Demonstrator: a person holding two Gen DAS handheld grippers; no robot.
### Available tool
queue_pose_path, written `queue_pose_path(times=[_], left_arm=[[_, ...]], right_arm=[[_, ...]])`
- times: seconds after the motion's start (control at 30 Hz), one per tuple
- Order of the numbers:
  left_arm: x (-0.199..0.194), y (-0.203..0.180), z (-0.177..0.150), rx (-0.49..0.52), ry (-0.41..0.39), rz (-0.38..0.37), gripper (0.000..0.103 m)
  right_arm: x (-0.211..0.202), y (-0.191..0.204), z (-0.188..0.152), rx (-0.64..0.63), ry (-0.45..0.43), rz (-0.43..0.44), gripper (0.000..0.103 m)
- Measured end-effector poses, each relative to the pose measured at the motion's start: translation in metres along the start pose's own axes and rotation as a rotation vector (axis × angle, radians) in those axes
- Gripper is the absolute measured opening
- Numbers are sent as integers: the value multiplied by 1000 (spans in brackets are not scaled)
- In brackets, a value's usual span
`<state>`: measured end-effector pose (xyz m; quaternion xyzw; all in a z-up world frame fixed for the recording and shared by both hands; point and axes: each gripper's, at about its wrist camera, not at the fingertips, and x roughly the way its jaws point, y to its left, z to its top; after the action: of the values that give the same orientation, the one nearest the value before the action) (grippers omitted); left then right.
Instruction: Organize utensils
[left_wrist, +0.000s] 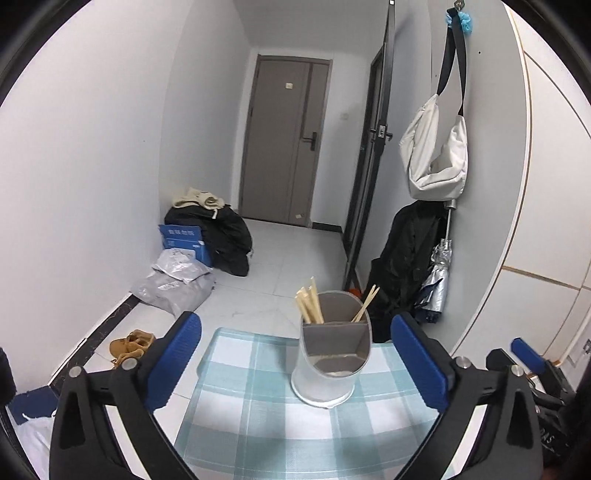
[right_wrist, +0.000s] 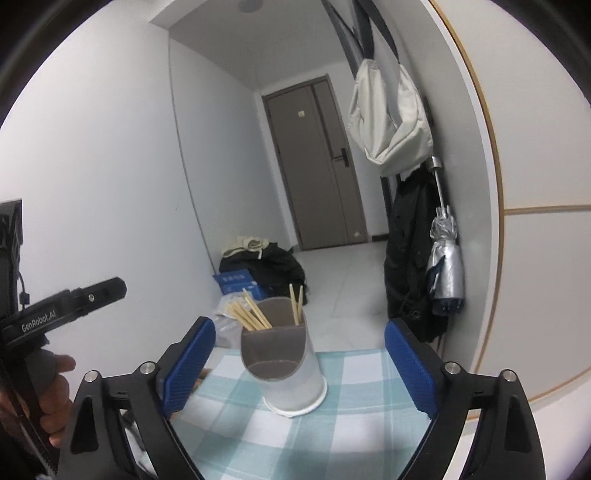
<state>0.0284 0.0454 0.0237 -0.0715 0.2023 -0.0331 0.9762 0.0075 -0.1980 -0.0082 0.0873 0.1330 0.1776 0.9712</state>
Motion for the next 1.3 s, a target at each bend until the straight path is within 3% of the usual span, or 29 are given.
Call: queue_pose_path(times=[0.23,0.43,1.3], left_arm=[[6,1,-32,52,-2,37,101],[9,-2,-49,67,2,66,101],[15,8,-63,38,13,61,101]], right_arm=[[-13,10,-33,-51,-56,-38,100],[-13,6,-54,-54,-50,-52,100],[-7,-3,-69,-18,-27,-47,100]])
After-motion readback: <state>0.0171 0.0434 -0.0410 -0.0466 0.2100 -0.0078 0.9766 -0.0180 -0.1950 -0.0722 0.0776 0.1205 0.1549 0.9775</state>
